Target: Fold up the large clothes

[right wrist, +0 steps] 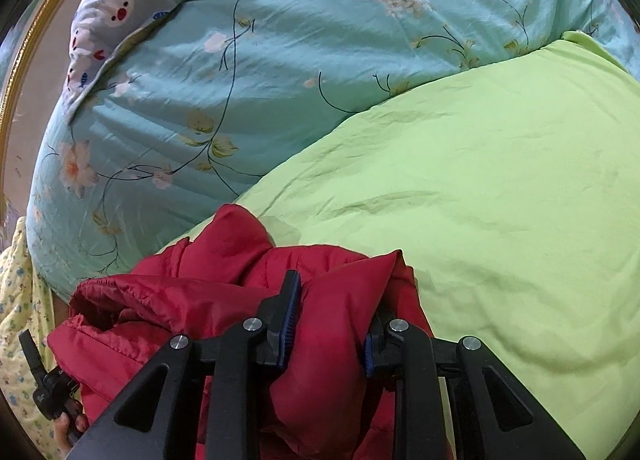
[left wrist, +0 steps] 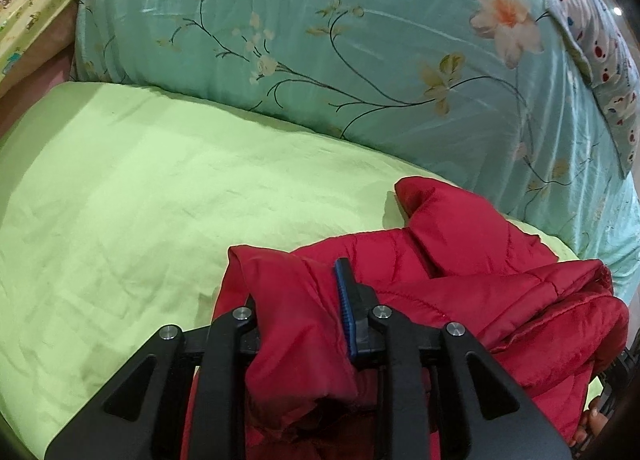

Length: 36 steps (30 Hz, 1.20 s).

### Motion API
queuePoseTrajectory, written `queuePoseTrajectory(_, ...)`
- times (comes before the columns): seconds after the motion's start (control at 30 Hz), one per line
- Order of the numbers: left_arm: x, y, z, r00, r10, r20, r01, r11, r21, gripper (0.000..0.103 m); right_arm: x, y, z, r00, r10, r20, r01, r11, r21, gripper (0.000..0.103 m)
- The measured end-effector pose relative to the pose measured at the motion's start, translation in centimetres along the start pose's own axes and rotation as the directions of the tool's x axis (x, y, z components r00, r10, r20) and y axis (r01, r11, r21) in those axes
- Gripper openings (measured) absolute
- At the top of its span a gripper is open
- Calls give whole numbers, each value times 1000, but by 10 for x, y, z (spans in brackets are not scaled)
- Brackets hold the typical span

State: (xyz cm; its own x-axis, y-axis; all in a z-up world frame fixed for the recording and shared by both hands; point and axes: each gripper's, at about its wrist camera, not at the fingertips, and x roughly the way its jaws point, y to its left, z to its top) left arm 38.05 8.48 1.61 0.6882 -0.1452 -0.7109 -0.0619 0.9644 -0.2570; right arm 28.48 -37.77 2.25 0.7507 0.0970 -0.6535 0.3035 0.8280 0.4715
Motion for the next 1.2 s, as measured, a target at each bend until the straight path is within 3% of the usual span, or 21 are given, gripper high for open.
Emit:
queuePoseTrajectory(0.27,-2,3,8,999,-47,-16,47,999,-15,28,20,-3,1,1000,-16,-2,16,1000,3,24)
queuePoseTrajectory(0.37,-21,10,7,997,-75,-6,75,997,-30,47,23,-3,-1,1000,-21,2,21,1000,0,25)
queuePoseTrajectory(0.43,-42,16,5,998,-53,28,54,998,-41,71,24,-4,-1,1000,-22,4,22,1000,4,25)
queuePoseTrajectory(0.63,-96,17,-17,989,-125,72,126,992,-2,73,26,-5,-1,1000,-20,11,20,1000,11,26)
queuePoseTrajectory(0.83,-101,-31,-58,979,-202,-7,201,967,155,73,25,-2,-1,1000,-27,12,27,1000,1,30)
queuePoseTrajectory(1.03,-57,-64,-75,999,-51,-19,54,963,263,75,3,2,1,999,5,33,-5,1000,-1,37)
queuePoseTrajectory(1.2,-39,-65,-69,1000,4,1,-4,967,256,75,-58,17,3,988,37,151,-27,997,-67,57)
